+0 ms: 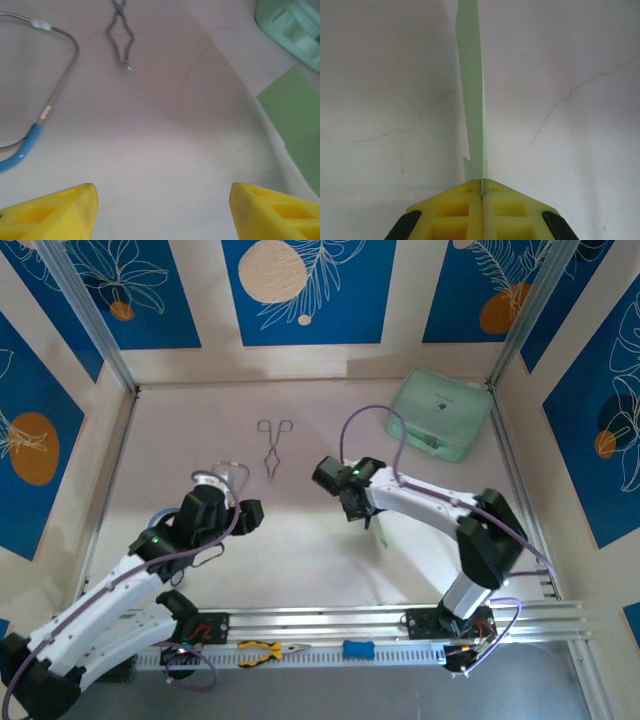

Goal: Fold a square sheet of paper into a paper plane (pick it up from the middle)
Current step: Turn over the paper at the center of the table, then third fold the triangle at the center of the table.

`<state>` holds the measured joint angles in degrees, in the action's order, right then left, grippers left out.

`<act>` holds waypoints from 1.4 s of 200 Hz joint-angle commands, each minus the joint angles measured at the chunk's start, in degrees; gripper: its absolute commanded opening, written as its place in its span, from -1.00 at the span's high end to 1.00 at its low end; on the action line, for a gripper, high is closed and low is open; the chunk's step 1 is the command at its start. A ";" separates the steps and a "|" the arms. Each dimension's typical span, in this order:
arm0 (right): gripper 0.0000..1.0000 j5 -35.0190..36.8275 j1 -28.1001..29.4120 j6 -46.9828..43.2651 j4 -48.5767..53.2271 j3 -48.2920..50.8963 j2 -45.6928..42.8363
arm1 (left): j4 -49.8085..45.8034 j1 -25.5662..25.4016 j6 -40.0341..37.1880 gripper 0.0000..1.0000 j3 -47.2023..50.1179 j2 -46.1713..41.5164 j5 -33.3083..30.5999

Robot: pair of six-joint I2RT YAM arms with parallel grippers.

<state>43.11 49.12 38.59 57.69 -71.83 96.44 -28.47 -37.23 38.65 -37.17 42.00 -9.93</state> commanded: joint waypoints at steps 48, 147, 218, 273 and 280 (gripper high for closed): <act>0.60 -10.17 9.05 4.08 -3.75 -11.12 15.08 | -3.73 0.85 -0.49 -0.47 -1.83 -0.21 -6.26; 0.60 -57.21 -14.86 11.11 -52.89 33.40 -17.65 | 12.71 1.11 0.43 -0.20 -3.71 21.50 21.69; 0.80 -64.02 -22.20 10.26 -59.96 39.86 -12.30 | 24.40 1.08 4.98 -0.04 -8.51 40.15 35.46; 0.80 -63.72 -23.30 12.97 -65.43 44.59 -8.03 | 27.76 1.09 6.18 -0.04 -8.11 44.81 38.18; 0.80 -63.60 -22.99 14.11 -66.97 45.65 -7.32 | 28.87 1.03 6.68 -0.04 -7.89 45.53 38.66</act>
<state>-18.74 26.00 49.63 -4.99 -28.69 86.48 -3.51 -36.60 43.68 -44.01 85.21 25.32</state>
